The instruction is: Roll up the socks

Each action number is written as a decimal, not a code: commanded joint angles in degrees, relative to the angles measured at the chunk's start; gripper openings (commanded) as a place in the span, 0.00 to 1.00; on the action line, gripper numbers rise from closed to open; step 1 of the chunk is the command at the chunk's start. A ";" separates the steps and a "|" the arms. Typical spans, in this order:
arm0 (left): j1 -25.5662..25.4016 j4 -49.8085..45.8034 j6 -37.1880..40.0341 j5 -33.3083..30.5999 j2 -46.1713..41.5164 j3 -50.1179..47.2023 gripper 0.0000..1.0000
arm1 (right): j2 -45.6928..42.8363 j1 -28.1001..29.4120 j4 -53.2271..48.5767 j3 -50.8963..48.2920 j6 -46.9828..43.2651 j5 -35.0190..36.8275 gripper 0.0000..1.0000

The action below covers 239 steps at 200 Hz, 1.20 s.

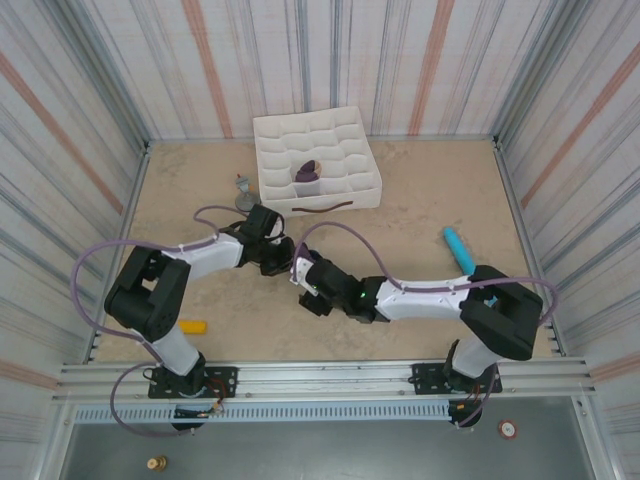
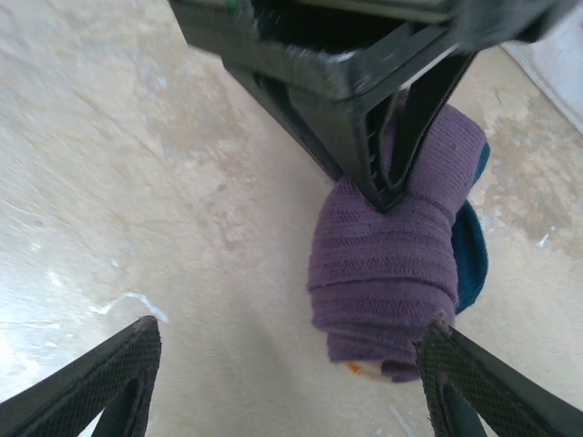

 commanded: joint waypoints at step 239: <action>3.85 11.31 -5.71 4.01 -6.41 -13.24 0.60 | 19.80 -4.75 3.72 1.78 3.43 2.72 0.01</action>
